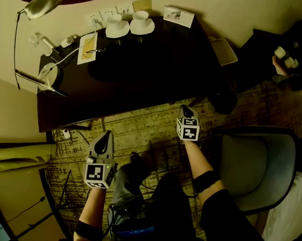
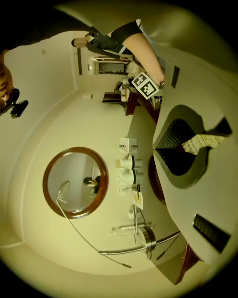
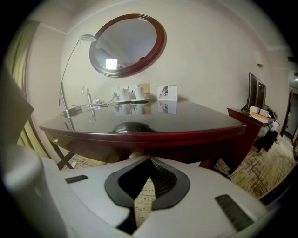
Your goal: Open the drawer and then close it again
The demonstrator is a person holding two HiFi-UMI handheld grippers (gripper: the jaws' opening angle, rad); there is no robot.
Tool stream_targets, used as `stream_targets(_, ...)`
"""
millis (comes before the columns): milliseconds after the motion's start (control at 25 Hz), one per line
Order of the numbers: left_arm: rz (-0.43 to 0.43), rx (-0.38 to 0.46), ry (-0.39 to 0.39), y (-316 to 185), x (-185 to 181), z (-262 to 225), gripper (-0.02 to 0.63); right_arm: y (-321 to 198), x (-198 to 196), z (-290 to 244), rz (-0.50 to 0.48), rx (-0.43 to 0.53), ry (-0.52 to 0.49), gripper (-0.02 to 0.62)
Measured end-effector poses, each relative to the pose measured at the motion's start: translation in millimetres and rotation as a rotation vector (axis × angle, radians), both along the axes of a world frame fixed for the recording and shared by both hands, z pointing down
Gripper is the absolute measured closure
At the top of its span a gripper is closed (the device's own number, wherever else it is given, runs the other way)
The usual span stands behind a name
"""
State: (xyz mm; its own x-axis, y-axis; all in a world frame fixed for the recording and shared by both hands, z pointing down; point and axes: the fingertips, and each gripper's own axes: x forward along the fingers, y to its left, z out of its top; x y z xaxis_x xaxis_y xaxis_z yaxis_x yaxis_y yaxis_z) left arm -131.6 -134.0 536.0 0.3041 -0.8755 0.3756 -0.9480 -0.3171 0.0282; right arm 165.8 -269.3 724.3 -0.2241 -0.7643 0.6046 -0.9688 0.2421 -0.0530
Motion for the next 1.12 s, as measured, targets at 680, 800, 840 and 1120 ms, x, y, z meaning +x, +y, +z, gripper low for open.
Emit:
stream_targets(680, -0.032, 0.121, 0.019, 72.5, 30.1, -165.7, 0.601, 129.0, -9.9, -326.2, -0.31, 0.287, -0.123, 0.591)
stream_targets(800, -0.063, 0.141, 0.023, 87.6, 35.4, -184.1, 0.603, 152.4, -12.0, -355.9, -0.358, 0.302, -0.141, 0.591)
stream_targets(840, -0.066, 0.15, 0.023, 92.6, 37.0, -189.7, 0.603, 158.3, -11.2, -361.7, -0.366, 0.308, -0.148, 0.592)
stream_targets(1120, -0.106, 0.172, 0.027, 131.6, 33.0, -209.4, 0.601, 193.1, -13.3, -389.7, -0.41, 0.321, -0.185, 0.594)
